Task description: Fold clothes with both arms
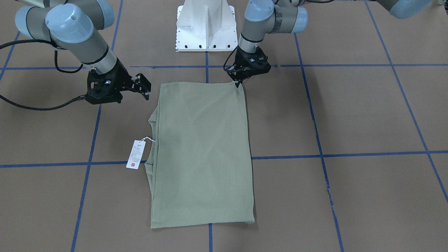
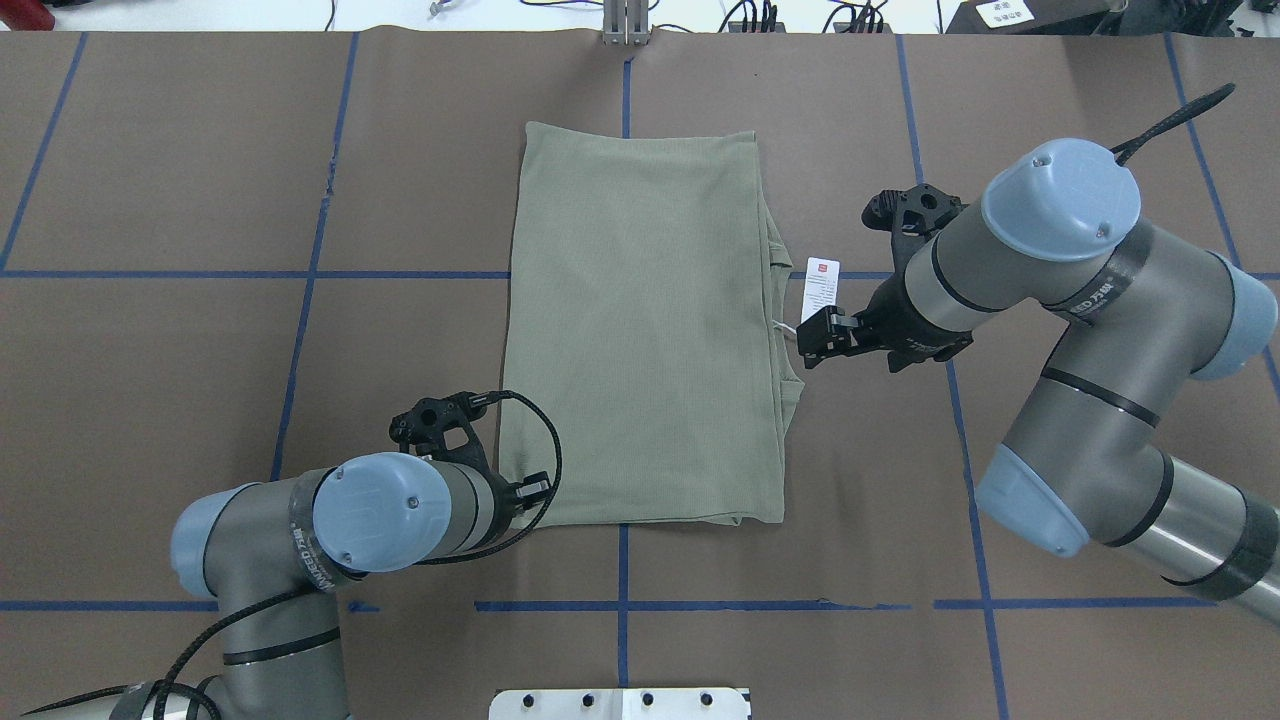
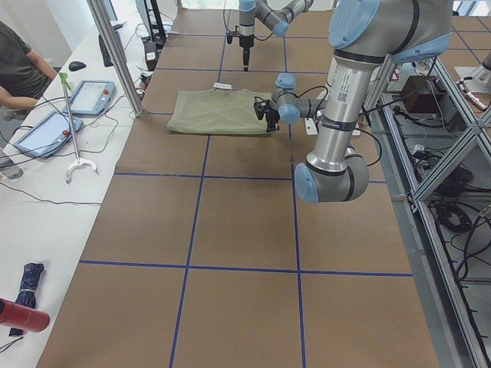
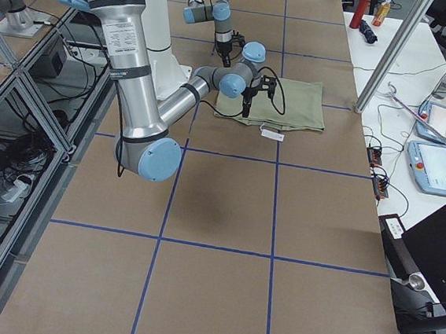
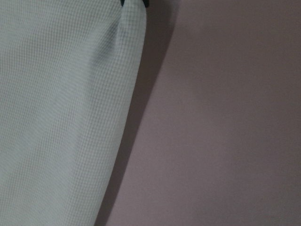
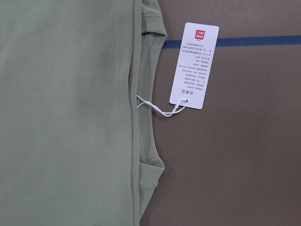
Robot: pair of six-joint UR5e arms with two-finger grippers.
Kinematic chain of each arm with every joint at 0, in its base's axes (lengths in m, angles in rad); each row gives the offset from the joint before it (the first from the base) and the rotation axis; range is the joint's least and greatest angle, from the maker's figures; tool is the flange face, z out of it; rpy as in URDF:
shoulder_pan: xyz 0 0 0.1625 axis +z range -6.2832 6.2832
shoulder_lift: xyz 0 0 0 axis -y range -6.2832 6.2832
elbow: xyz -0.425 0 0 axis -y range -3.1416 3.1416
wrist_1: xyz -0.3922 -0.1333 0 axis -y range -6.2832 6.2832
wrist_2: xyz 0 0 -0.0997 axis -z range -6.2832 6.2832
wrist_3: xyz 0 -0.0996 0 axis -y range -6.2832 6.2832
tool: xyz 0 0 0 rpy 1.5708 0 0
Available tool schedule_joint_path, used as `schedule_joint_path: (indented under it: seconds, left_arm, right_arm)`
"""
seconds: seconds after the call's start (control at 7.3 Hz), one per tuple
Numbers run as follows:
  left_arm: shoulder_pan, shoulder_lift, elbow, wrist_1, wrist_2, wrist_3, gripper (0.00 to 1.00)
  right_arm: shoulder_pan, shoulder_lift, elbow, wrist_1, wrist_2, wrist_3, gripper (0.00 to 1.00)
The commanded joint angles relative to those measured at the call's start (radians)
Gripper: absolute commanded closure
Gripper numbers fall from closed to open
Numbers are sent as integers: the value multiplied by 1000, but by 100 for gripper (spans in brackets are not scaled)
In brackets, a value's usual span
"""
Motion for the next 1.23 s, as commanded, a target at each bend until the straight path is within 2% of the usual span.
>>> schedule_joint_path:
  seconds: [0.0,0.27,0.55,0.82,1.1]
  left_arm:
    - [5,-5,-12,0,0,1,100]
    - [5,-14,-18,0,-5,9,100]
    - [5,-16,-27,23,-10,10,100]
    - [5,-23,-75,75,-40,10,100]
    - [5,-28,-96,97,-50,12,100]
  right_arm:
    - [-32,1,5,3,-6,70,0]
    - [-170,3,73,3,-148,306,0]
    - [-274,10,74,2,-263,533,0]
    - [-330,18,65,-5,-272,703,0]
    - [-386,18,42,-8,-355,735,0]
